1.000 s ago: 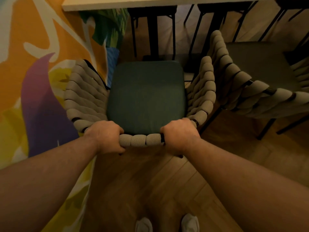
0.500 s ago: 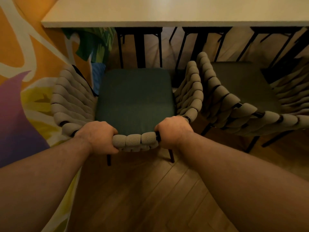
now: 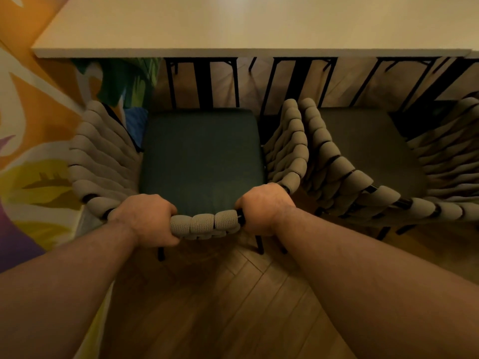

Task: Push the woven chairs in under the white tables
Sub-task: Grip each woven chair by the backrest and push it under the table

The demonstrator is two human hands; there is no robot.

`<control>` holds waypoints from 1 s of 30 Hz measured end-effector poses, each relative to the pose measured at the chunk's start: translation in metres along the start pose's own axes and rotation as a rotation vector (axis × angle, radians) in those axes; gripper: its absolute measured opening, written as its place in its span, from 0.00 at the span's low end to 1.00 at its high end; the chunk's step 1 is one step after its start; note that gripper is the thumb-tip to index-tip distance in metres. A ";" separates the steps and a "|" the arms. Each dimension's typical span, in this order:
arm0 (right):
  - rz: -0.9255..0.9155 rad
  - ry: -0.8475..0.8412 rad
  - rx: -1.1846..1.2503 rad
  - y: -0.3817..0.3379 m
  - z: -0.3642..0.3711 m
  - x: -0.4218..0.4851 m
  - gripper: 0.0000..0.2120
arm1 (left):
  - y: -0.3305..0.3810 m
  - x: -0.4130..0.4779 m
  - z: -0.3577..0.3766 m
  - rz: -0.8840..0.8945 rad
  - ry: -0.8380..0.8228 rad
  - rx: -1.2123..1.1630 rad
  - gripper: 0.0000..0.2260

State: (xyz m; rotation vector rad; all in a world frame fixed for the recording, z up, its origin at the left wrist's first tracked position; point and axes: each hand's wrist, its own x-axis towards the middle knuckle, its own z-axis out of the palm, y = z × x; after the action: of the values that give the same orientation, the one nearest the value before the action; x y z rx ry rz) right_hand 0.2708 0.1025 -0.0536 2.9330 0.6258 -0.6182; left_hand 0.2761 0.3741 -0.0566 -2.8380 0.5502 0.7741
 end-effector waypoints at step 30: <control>0.034 -0.092 0.319 0.006 -0.018 -0.005 0.32 | 0.008 -0.013 -0.019 -0.100 -0.114 -0.192 0.34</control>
State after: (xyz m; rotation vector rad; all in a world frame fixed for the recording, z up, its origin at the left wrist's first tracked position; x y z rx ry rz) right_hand 0.2752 0.0983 -0.0353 3.1715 0.5077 -0.9219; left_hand 0.2712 0.3664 -0.0338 -2.9417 0.3307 1.0124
